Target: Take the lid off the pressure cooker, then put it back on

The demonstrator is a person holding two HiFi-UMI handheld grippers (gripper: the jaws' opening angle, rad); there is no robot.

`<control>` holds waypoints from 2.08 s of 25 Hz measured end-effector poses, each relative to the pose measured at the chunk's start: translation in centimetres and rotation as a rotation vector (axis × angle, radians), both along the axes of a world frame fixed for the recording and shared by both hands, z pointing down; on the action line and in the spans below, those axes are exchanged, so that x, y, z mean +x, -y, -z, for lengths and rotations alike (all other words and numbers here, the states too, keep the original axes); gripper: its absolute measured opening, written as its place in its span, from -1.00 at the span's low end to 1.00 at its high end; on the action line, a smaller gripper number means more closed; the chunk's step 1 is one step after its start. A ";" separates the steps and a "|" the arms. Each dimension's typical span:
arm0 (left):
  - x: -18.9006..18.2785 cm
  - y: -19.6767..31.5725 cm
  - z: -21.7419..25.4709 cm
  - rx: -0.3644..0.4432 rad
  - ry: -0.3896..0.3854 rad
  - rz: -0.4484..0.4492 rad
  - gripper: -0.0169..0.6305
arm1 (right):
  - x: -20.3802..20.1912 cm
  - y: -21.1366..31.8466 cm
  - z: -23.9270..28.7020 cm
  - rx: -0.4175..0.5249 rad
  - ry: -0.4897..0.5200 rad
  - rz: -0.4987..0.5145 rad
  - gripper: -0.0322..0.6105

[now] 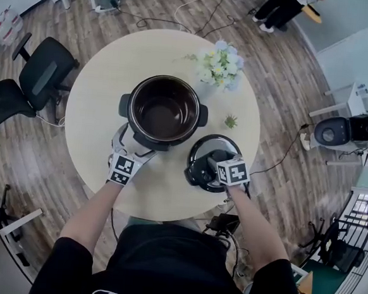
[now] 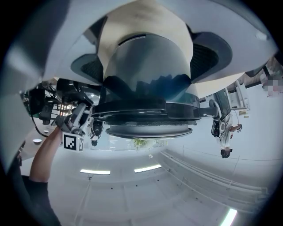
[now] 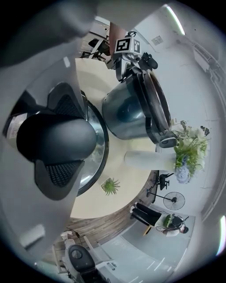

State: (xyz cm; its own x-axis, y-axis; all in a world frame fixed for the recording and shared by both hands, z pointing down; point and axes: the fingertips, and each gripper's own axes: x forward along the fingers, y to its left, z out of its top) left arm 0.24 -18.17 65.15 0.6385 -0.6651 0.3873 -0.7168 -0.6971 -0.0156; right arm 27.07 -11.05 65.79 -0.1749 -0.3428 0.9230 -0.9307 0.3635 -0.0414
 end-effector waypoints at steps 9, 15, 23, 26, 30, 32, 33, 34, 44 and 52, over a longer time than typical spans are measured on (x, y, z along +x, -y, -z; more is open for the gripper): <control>-0.1 -0.1 0.1 -0.003 0.005 0.001 0.88 | -1.3 0.7 -5.0 -0.031 -0.011 -0.021 0.02; 0.1 0.1 0.1 -0.008 0.006 0.002 0.88 | -1.5 0.3 -6.9 -0.077 -0.002 -0.048 0.00; 0.0 0.0 0.1 -0.008 0.008 0.005 0.88 | -1.6 0.2 -7.1 -0.133 -0.004 -0.078 0.01; 0.1 -0.1 0.1 -0.009 0.006 0.004 0.88 | -1.5 0.0 -7.1 -0.159 -0.012 -0.091 0.02; 0.0 0.0 0.2 -0.008 0.008 0.005 0.88 | -1.5 0.0 -7.2 -0.173 -0.027 -0.091 0.02; 0.0 0.0 0.2 -0.007 0.008 0.005 0.88 | -1.5 0.0 -7.1 -0.157 -0.026 -0.096 0.03; 0.0 0.0 0.2 -0.007 0.007 0.005 0.88 | -1.5 0.0 -7.2 -0.148 -0.026 -0.096 0.03; 0.0 0.0 0.1 -0.006 0.006 0.005 0.88 | -1.5 0.1 -7.2 -0.142 -0.026 -0.095 0.03; 0.0 -0.1 0.3 -0.006 0.007 0.006 0.88 | -1.5 0.0 -7.0 -0.110 -0.016 -0.085 0.02; 0.1 0.0 0.1 -0.004 0.004 0.008 0.88 | -1.4 0.2 -7.1 -0.106 -0.010 -0.074 -0.01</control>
